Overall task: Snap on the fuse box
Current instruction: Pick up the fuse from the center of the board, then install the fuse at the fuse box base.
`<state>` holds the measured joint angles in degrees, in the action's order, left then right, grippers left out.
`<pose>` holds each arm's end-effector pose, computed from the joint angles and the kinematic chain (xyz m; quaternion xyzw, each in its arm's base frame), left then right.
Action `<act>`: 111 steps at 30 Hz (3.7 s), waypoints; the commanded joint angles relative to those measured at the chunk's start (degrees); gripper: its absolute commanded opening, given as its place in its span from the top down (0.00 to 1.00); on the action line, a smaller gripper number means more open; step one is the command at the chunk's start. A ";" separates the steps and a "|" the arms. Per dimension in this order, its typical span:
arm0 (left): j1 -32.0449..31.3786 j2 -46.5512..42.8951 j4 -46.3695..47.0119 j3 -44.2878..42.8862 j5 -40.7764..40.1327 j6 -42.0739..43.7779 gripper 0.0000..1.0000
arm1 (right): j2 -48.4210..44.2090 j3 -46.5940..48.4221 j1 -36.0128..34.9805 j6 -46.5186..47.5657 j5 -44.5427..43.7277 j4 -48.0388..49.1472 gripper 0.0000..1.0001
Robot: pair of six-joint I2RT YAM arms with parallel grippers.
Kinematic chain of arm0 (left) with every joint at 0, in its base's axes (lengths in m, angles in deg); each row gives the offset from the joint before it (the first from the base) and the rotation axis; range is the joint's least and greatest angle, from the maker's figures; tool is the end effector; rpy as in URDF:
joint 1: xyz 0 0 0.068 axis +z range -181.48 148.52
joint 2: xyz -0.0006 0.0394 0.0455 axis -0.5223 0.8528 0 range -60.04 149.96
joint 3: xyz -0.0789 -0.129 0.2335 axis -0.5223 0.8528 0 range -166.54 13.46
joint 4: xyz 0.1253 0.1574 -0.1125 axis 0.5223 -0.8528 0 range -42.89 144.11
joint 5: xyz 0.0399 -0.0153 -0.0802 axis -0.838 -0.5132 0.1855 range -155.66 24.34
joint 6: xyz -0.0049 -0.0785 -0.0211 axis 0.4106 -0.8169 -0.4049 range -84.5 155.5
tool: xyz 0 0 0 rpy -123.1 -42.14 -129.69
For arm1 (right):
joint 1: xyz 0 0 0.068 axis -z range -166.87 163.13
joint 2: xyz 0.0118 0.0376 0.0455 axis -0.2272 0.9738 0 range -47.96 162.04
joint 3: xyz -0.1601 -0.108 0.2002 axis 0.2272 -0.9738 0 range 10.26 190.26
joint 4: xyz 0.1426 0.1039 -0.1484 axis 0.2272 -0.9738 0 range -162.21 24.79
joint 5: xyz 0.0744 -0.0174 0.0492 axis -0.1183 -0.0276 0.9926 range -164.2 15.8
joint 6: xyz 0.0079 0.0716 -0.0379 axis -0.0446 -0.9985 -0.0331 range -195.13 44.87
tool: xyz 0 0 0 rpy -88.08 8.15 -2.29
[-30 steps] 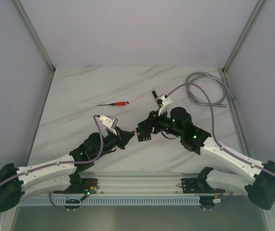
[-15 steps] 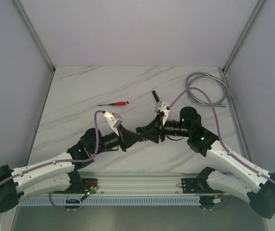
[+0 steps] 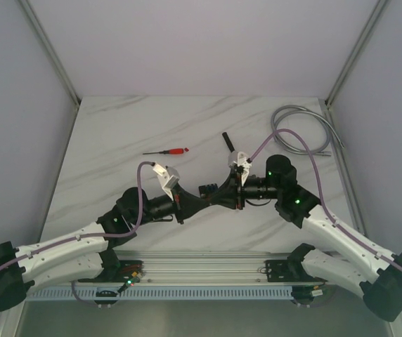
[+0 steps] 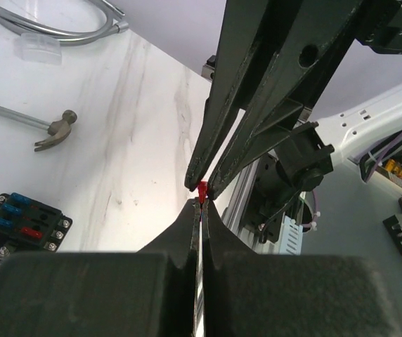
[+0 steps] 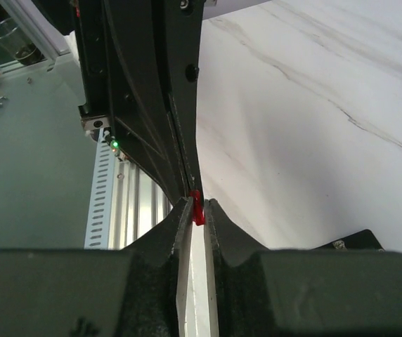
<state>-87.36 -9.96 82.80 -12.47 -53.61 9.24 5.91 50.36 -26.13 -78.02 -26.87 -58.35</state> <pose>0.1041 -0.1799 0.2996 0.2470 0.6327 -0.5336 0.5040 0.1235 0.1681 0.3244 -0.4668 0.5683 0.4987 0.4587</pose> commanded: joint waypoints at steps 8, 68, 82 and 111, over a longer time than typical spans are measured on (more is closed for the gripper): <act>0.21 0.60 3.35 -1.43 4.86 0.13 1.00 | 1.64 -0.19 0.86 1.45 7.19 0.74 0.98; 17.12 6.47 -35.14 -3.25 -53.98 -8.89 0.00 | 40.32 16.84 -19.01 -23.73 -80.73 -20.56 1.00; 17.38 6.77 -35.10 -3.40 -53.36 -8.85 0.00 | 41.78 18.16 -19.09 -23.30 -80.31 -20.37 1.00; 17.50 6.69 -35.08 -3.44 -52.75 -9.00 0.00 | 44.59 20.35 -19.72 -24.70 -78.56 -23.80 0.89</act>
<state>-70.12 -3.20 48.44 -16.25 -106.53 0.56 49.58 68.79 -45.24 -100.78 -105.11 -80.10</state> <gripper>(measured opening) 0.998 0.121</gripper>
